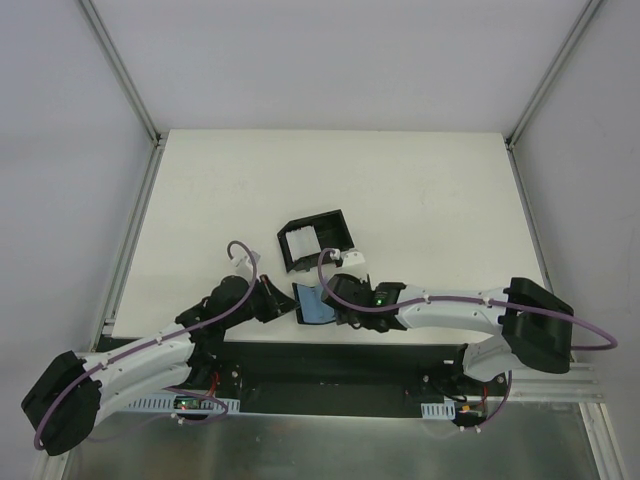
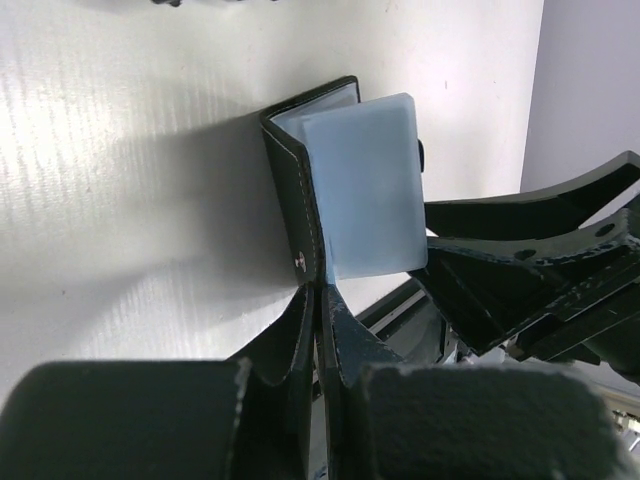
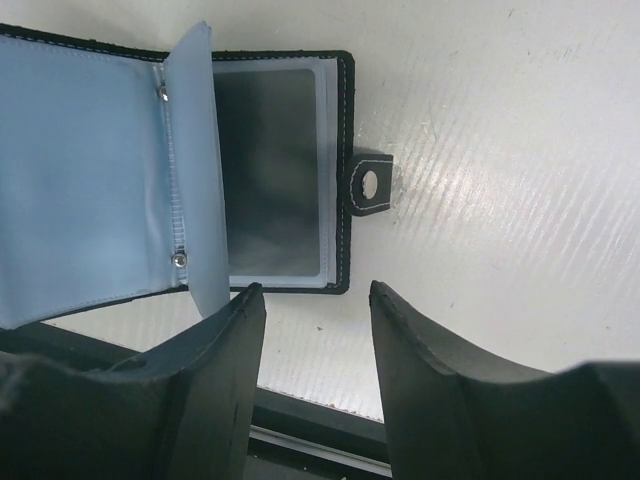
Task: Put the credit cards into the card holder
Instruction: Turn over the card slot in the card holder.
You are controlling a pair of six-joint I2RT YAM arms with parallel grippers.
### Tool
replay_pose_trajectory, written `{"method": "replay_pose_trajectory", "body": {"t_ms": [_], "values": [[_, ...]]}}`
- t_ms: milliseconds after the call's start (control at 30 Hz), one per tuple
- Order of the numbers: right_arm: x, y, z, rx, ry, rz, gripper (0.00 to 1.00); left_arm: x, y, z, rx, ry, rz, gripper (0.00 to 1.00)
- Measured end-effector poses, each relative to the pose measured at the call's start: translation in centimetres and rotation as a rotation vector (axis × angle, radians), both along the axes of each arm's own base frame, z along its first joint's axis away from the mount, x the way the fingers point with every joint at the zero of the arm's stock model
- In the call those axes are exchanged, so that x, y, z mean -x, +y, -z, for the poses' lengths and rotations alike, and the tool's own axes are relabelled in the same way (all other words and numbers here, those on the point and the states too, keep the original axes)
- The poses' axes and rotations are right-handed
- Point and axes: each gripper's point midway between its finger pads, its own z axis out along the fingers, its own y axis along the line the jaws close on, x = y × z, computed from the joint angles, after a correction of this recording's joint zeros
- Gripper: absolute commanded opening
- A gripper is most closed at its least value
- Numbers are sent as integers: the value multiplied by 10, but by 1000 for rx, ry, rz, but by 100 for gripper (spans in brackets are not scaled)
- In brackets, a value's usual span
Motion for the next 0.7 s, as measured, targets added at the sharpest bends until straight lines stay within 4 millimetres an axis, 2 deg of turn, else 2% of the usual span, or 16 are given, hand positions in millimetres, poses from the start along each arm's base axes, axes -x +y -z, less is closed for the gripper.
{"method": "replay_pose_trajectory", "body": {"t_ms": [300, 533, 700], "values": [[1, 3, -1, -12, 4, -7, 50, 2, 7, 10, -22, 21, -26, 0], [-7, -5, -13, 34, -23, 40, 51, 4, 9, 16, -38, 36, -26, 0], [-9, -15, -14, 68, -34, 59, 49, 6, 10, 23, -61, 58, -23, 0]]}}
